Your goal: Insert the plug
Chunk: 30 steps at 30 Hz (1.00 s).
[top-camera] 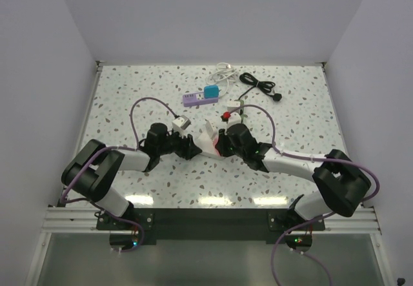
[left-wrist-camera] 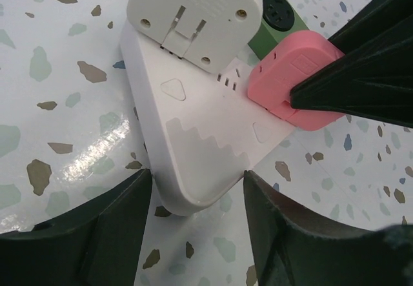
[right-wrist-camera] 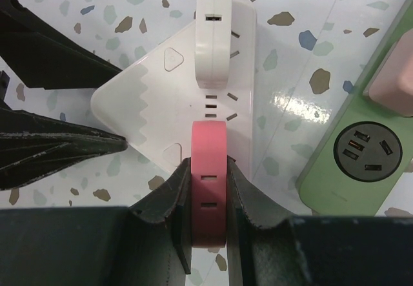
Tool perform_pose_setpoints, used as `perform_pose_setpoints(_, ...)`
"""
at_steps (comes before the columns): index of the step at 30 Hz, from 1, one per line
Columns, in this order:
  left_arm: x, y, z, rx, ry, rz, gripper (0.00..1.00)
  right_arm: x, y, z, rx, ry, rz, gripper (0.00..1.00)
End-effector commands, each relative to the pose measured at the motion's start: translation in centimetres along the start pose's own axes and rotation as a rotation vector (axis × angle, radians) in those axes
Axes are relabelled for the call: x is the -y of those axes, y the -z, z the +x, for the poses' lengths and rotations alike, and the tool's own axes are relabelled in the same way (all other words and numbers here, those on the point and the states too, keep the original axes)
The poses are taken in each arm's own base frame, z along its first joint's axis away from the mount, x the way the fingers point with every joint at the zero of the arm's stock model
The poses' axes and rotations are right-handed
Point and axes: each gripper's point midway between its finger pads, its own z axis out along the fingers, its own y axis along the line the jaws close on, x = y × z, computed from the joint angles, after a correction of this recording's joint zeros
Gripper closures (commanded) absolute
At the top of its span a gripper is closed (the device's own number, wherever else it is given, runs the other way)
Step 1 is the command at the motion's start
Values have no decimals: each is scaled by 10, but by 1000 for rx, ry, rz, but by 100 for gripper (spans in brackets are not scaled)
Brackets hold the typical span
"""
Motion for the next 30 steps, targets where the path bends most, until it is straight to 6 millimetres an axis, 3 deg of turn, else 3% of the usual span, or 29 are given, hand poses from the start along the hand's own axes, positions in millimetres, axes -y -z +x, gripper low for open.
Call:
perform_pose_setpoints(1, 4, 4, -41, 117, -28, -32, 35, 28, 14, 88, -286, 41, 98, 100)
perform_pose_setpoints(3, 4, 10, -55, 143, -34, -58, 24, 28, 11, 75, -251, 43, 116, 100)
perform_pose_setpoints(8, -5, 27, -82, 213, -32, -171, 12, 26, 4, 50, -199, 61, 153, 100)
perform_pose_setpoints(12, -7, 49, -101, 283, -35, -243, 8, 19, -5, 21, -143, 88, 168, 100)
perform_pose_setpoints(20, -13, 90, -114, 380, -5, -370, 2, 9, -14, -8, -88, 125, 158, 98)
perform_pose_setpoints(22, -11, 99, -119, 405, 0, -387, 0, 5, -8, -20, -56, 124, 147, 88)
perform_pose_setpoints(23, -12, 101, -119, 399, 6, -396, 0, 5, -6, -25, -43, 130, 147, 74)
perform_pose_setpoints(25, -11, 105, -123, 408, 16, -408, 0, 1, 4, -40, -1, 133, 137, 60)
perform_pose_setpoints(26, -11, 106, -123, 403, 21, -414, 0, 0, 8, -46, 17, 141, 136, 47)
perform_pose_setpoints(29, -16, 116, -127, 422, 50, -464, 0, -6, 28, -71, 94, 151, 113, 34)
perform_pose_setpoints(30, -15, 121, -132, 442, 58, -473, 0, -7, 33, -76, 112, 154, 106, 24)
